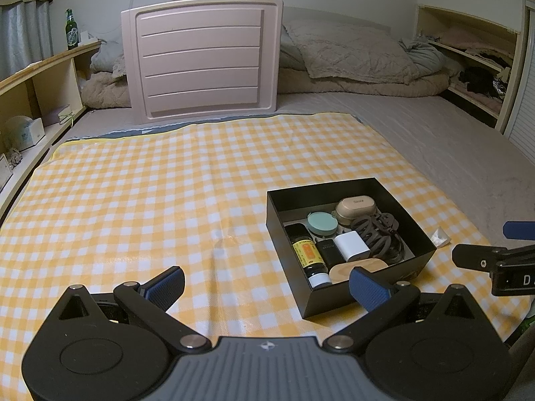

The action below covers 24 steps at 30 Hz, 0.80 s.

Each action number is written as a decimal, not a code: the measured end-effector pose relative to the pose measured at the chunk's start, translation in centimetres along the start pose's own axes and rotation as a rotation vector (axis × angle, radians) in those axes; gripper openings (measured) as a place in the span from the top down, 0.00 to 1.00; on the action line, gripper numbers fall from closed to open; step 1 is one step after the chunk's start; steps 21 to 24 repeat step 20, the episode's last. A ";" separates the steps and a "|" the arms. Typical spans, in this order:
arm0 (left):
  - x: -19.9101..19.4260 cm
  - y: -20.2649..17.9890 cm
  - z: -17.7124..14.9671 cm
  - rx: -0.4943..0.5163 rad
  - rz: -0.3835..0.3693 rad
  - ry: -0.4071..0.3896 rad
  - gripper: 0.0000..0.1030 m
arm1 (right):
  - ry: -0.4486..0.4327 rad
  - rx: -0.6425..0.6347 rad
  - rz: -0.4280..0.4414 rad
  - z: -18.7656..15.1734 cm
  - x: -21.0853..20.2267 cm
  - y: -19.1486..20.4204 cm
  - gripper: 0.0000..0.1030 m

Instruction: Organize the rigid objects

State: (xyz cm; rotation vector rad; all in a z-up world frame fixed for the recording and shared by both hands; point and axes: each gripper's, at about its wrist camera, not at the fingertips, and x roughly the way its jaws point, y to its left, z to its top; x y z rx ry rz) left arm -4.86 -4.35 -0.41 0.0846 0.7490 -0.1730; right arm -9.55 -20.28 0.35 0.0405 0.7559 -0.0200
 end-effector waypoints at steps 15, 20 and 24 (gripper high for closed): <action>0.0 -0.1 0.0 -0.003 0.001 0.001 0.00 | 0.000 0.000 -0.001 0.0 0.0 -0.1 0.00; 0.0 0.0 0.1 -0.003 0.002 0.001 0.00 | 0.000 -0.001 0.000 0.0 0.0 0.0 0.00; 0.0 0.0 0.1 -0.003 0.002 0.001 0.00 | 0.000 -0.001 0.000 0.0 0.0 0.0 0.00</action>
